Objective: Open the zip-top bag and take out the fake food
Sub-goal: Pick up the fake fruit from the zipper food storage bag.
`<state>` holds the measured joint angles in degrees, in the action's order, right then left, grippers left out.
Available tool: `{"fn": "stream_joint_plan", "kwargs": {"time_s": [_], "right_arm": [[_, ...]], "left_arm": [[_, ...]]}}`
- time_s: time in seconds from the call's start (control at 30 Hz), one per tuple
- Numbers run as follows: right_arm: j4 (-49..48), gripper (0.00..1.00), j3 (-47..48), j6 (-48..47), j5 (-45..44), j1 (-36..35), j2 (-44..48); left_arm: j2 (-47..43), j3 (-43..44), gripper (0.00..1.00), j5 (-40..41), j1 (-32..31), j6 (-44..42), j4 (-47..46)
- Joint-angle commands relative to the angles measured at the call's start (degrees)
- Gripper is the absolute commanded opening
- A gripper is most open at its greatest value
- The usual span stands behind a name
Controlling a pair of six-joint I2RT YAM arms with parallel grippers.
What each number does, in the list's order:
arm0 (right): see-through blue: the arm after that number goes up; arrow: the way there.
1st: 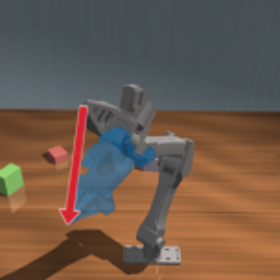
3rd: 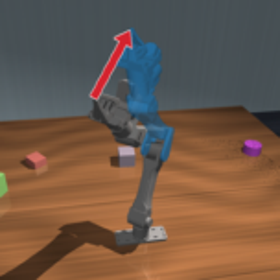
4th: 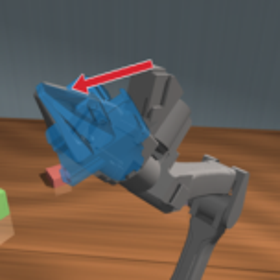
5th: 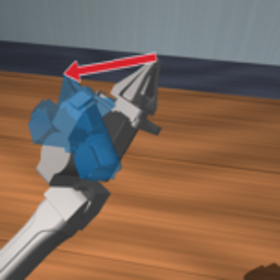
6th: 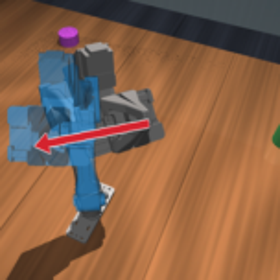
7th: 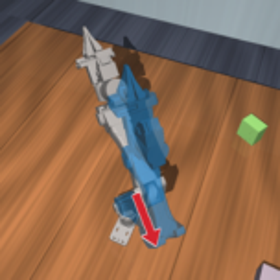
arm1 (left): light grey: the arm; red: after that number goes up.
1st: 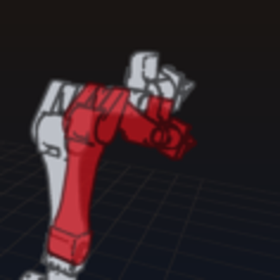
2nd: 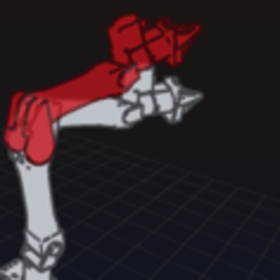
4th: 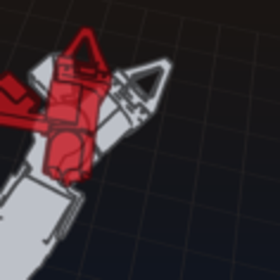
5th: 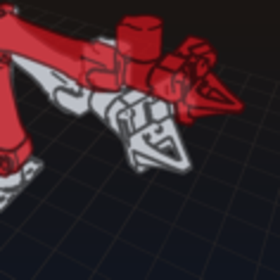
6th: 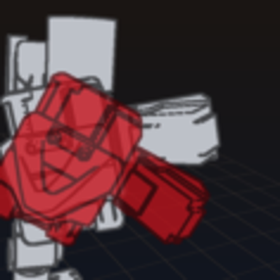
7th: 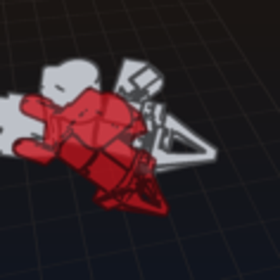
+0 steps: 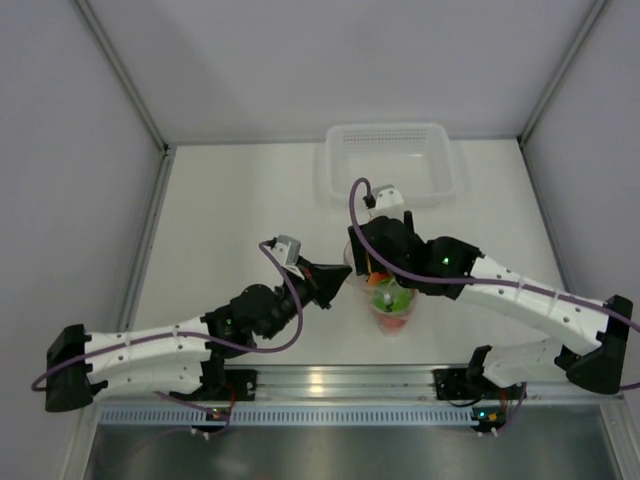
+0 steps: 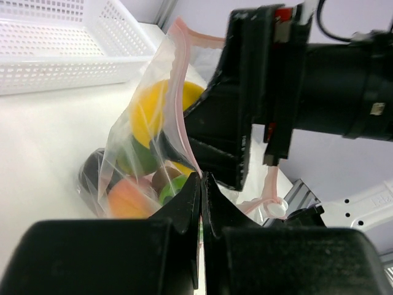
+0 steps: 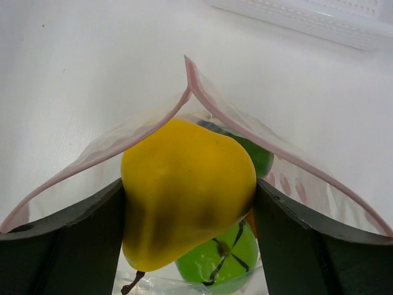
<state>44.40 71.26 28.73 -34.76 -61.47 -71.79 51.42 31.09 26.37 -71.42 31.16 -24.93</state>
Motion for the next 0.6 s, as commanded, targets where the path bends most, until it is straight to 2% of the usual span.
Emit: {"fn": "stream_joint_plan", "kwargs": {"time_s": [0.0, 0.17, 0.4, 0.57], "right_arm": [[-1.5, 0.1, 1.1, -0.3, 0.8, -1.3, 2.0], [0.5, 0.1, 1.7, -0.9, -1.4, -1.6, -0.5], [0.4, 0.09, 2.1, -0.5, 0.6, -1.7, 2.2], [1.5, 0.09, 3.5, -1.0, 6.6, -1.8, 4.0]], "left_arm": [[2.2, 2.2, 0.0, -1.2, -0.4, 0.5, -3.9], [3.3, 4.2, 0.0, -3.2, -0.7, -0.3, -4.0], [2.7, 3.0, 0.0, -0.2, -0.9, 0.0, -3.9], [3.3, 3.0, 0.0, 1.8, -0.9, 1.1, -3.9]]}}
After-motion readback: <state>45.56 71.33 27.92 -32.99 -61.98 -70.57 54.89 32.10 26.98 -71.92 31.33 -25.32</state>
